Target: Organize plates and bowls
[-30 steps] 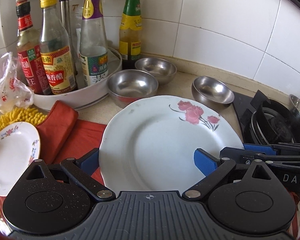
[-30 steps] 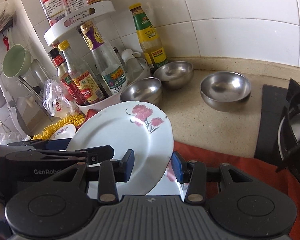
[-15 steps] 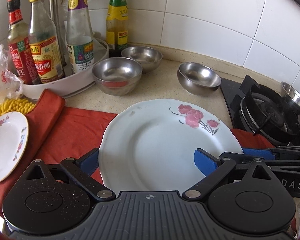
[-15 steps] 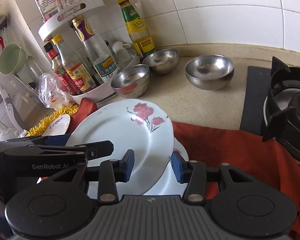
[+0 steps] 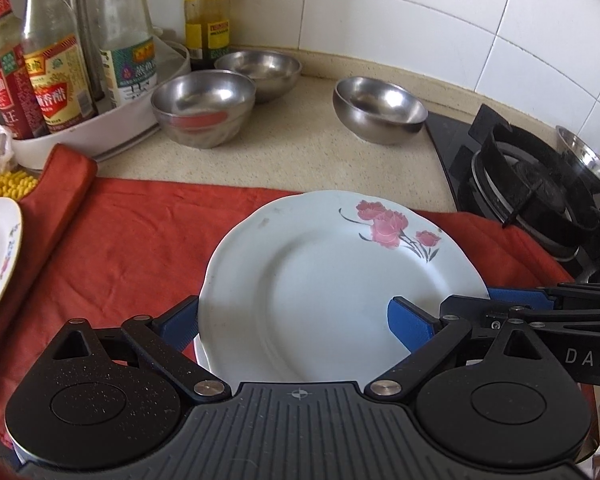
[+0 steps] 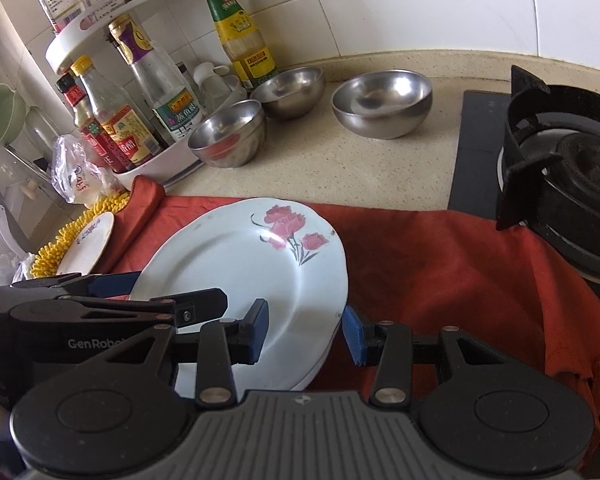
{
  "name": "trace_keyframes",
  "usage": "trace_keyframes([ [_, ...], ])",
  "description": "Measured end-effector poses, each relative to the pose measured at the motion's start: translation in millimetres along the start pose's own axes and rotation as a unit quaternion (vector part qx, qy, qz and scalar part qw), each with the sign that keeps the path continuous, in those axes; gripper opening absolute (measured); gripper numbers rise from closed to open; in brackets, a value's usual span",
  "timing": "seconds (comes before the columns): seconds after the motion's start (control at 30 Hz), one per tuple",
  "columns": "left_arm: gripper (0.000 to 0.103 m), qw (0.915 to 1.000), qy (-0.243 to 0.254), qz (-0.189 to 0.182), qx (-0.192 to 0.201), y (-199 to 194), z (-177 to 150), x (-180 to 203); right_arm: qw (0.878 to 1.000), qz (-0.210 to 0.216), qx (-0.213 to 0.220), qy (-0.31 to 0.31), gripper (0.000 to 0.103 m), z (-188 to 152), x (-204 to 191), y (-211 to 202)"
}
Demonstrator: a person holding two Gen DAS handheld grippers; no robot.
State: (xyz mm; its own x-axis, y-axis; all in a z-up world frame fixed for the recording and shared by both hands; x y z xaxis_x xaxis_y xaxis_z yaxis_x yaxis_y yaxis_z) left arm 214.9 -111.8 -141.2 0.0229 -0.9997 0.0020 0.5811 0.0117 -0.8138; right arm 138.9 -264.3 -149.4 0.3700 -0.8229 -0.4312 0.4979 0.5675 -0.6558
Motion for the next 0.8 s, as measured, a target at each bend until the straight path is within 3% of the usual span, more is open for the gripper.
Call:
trace_keyframes([
  [0.4,0.099,0.9997,-0.004,-0.004,-0.025,9.5,-11.5,0.7,1.000,-0.012,-0.017,0.001,0.041,-11.6,0.4,5.6],
  [0.8,0.099,0.9996,-0.011,0.011,-0.023,7.9,-16.2,-5.5,1.000,-0.009,-0.029,-0.008,0.041,-16.9,-5.0,12.7],
])
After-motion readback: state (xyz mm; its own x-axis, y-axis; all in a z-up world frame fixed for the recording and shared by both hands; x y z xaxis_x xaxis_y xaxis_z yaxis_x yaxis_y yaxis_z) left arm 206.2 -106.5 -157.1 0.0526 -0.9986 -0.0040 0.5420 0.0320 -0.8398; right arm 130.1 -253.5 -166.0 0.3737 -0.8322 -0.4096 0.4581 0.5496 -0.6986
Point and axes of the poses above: each gripper's, at about its wrist camera, not at the fingertips, and y roughly the way its jaws point, x to its right, z to its top, the point moved 8 cm from there along y, roughly the way its jaws point, and after that the axes turned 6 degrees about z, right-handed, at the moved point
